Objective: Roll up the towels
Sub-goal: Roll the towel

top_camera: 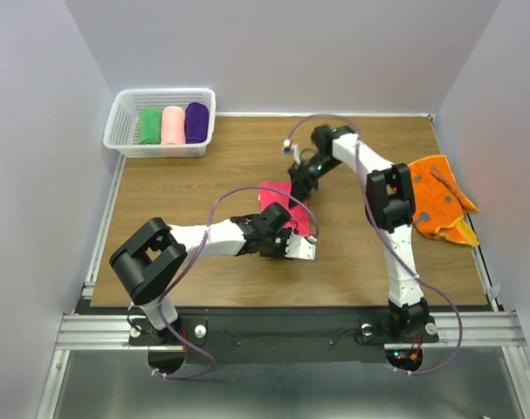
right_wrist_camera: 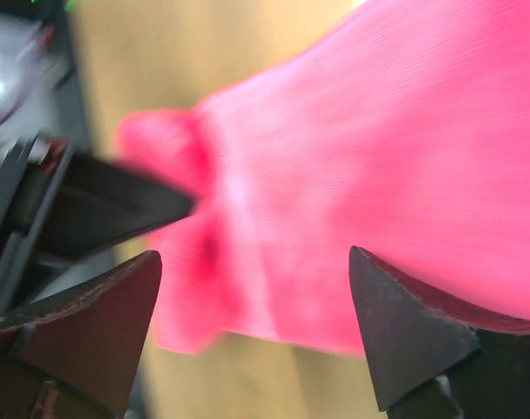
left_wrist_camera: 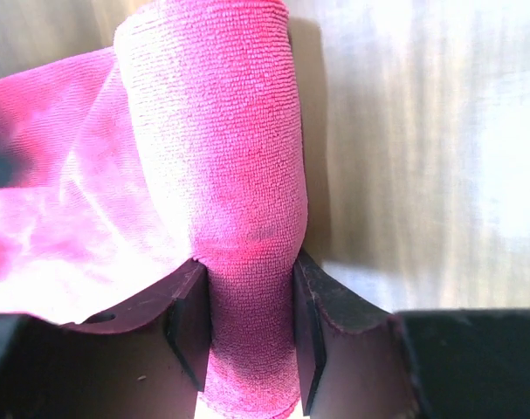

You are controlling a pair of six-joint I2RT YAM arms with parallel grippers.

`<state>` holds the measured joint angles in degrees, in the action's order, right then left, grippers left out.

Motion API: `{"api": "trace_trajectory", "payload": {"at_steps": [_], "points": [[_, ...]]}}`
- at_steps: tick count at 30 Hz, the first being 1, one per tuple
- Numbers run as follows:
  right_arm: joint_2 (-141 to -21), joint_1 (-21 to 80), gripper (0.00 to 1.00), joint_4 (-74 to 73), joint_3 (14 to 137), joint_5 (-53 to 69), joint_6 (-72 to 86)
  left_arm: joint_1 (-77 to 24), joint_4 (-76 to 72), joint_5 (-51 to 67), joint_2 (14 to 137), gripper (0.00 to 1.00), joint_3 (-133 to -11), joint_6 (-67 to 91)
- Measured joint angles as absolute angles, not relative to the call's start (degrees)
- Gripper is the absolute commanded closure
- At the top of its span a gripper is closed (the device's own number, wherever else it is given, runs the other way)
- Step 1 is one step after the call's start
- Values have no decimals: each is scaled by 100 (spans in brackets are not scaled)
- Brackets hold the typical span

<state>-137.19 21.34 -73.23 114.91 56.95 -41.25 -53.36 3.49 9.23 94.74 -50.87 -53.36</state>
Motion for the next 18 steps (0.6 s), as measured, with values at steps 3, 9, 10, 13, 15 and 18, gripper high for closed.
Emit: {"api": "trace_trajectory", "payload": {"at_steps": [3, 9, 10, 13, 15, 18], "points": [[-13692, 1651, 2, -6764, 12171, 5441, -3614, -5223, 746, 1293, 9550, 62, -5319, -5286], [-12772, 585, 0, -5874, 12033, 4825, -3020, -4547, 2123, 2633, 10477, 56, -6740, -5137], [-12335, 421, 0, -5822, 11651, 4805, -3035, -4421, 2316, 2856, 10641, 56, -6967, -5131], [-11249, 167, 0, -5638, 10648, 4797, -3118, -4134, 2969, 3387, 11104, 56, -7596, -5166], [-10409, 121, 0, -5384, 9856, 4735, -3175, -3955, 3457, 3758, 11509, 59, -8117, -5225], [-9076, 248, 0, -4980, 8591, 4580, -3284, -3710, 4182, 4230, 12084, 61, -8851, -5354]]}}
